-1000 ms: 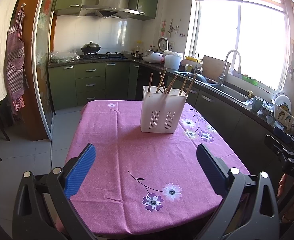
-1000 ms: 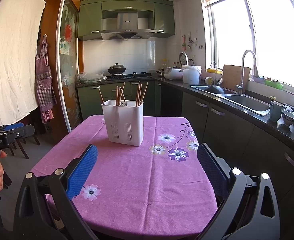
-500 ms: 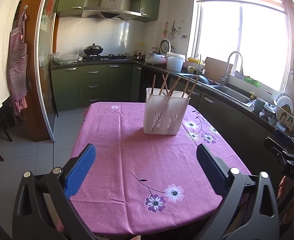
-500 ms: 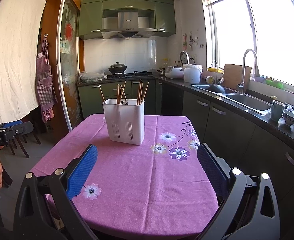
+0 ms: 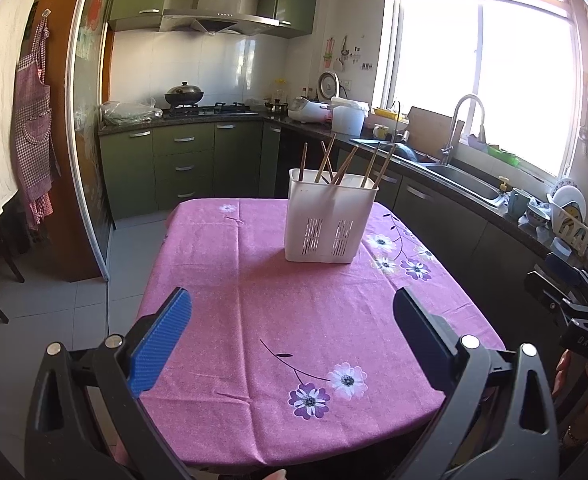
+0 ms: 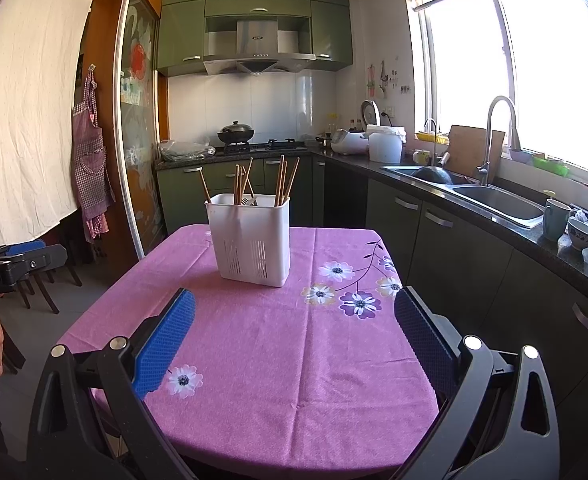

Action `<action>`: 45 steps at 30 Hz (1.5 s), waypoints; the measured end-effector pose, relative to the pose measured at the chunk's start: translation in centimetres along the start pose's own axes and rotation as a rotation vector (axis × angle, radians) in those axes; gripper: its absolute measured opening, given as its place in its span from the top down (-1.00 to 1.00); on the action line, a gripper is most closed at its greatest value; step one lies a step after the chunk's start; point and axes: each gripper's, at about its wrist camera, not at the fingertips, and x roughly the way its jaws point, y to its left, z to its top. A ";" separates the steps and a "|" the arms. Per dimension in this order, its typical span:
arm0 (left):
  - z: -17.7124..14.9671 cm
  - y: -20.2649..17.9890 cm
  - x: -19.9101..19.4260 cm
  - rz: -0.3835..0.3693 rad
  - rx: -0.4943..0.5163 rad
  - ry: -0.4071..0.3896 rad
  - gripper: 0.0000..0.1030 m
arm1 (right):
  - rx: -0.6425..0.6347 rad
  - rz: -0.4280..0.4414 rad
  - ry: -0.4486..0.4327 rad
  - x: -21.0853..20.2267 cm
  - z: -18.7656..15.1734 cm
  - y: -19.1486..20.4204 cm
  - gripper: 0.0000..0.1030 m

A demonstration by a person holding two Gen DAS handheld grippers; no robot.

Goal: Organize utensils

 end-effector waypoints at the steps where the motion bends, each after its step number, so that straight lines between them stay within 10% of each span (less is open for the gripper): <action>1: 0.0 0.0 0.0 0.005 0.001 0.001 -0.87 | 0.000 0.001 0.001 0.1 0.0 0.0 -0.91; 45: -0.2 0.9 2.2 0.065 0.007 0.039 -0.87 | -0.005 0.015 0.032 1.5 -0.6 -0.2 -0.91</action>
